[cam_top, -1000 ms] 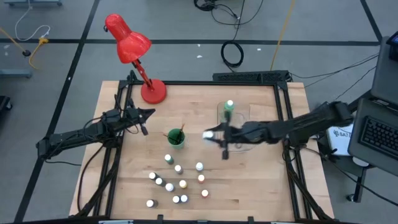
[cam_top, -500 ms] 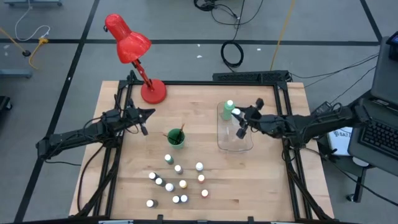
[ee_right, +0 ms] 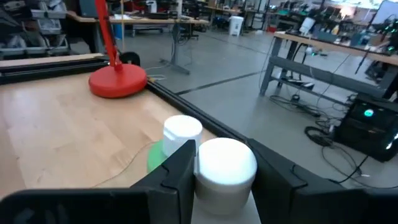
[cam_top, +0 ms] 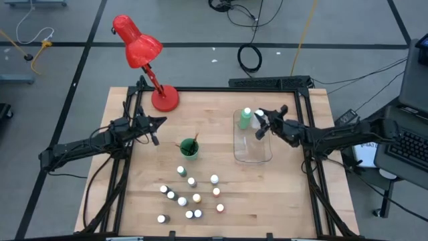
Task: Pick & Place Paint Supplies
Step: Put the large white paint bottle into the transparent bin, then put the bottom small orange paint bottle into the transparent bin
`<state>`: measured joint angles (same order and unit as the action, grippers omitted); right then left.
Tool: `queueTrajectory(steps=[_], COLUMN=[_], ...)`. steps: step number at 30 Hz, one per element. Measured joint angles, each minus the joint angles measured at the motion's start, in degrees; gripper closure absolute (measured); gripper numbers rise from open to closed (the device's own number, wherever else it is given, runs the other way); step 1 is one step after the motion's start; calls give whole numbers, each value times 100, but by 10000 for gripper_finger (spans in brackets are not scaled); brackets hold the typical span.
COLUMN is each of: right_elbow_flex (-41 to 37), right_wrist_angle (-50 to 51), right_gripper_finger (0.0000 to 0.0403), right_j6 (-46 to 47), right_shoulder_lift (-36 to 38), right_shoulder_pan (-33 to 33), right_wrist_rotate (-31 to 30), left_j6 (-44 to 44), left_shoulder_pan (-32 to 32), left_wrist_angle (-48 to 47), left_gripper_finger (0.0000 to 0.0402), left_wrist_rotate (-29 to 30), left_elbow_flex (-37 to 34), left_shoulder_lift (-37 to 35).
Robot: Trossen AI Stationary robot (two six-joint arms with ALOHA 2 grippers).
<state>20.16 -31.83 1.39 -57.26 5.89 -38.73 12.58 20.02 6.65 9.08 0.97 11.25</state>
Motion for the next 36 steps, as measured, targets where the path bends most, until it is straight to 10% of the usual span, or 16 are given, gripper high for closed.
queueTrajectory(steps=[19,36], right_elbow_flex=[4,-2], right_wrist_angle=[-207,-1690], right_gripper_finger=[269,136], right_j6=[253,-1176], right_shoulder_lift=[-647,47], right_shoulder_pan=[381,-378], right_wrist_rotate=[78,603], left_j6=[33,28], left_shoulder_pan=[1,-1], left_wrist_angle=[-10,-45], left_gripper_finger=[380,380], left_wrist_rotate=[2,2], left_elbow_flex=[0,0], left_shoulder_lift=[0,0])
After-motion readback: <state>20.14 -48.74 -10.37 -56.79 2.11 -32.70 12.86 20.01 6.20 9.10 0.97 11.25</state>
